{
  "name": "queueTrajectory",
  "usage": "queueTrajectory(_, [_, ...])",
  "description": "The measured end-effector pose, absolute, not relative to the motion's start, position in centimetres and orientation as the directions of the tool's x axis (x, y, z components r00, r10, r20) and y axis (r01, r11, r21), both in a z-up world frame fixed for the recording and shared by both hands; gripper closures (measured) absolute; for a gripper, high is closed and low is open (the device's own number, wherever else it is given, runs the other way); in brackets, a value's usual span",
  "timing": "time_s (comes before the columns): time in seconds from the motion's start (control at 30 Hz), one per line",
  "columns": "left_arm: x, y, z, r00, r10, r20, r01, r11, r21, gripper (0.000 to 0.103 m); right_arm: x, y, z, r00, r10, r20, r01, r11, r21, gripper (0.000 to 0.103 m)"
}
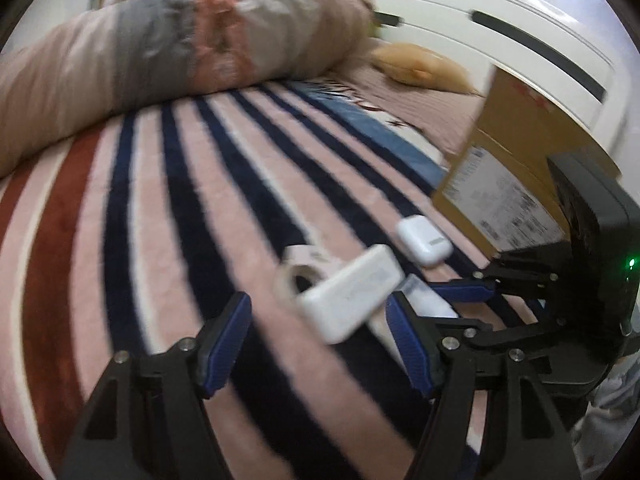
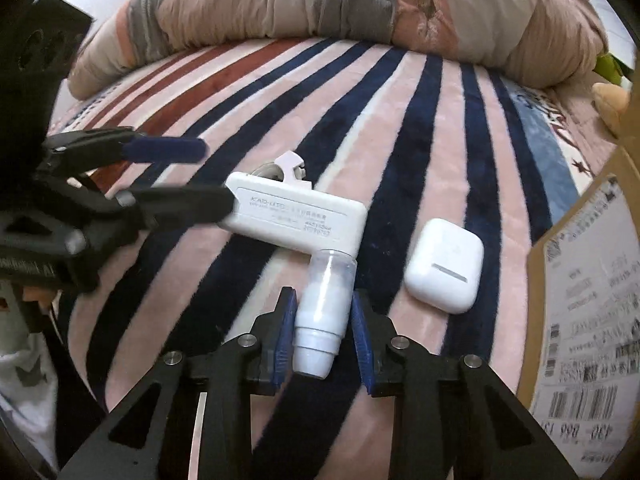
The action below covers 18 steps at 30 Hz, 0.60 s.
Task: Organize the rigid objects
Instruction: 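Grasp the small white tube with the right gripper while the left gripper grasps the white adapter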
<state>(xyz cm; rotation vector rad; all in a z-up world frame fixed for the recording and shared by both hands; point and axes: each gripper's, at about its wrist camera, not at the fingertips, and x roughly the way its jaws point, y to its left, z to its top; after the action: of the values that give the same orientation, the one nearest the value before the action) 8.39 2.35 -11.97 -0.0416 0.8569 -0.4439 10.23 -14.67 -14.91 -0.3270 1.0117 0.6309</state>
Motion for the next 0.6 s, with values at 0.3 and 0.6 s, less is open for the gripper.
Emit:
queueTrajectory(0.3, [8.5, 0.1, -13.3, 0.522, -0.426, -0.739, 0.453, 0.873, -0.183, 0.058, 8.7, -17.1, -14.4, 0.374, 0.344, -0.861, -0.6, 0.798, 0.058, 0.079])
queueTrajectory(0.6, [8.7, -2.0, -13.5, 0.515, -0.425, -0.745, 0.481, 0.862, -0.159, 0.061, 8.0, -18.3, -14.6, 0.371, 0.363, -0.855, -0.596, 0.799, 0.081, 0.08])
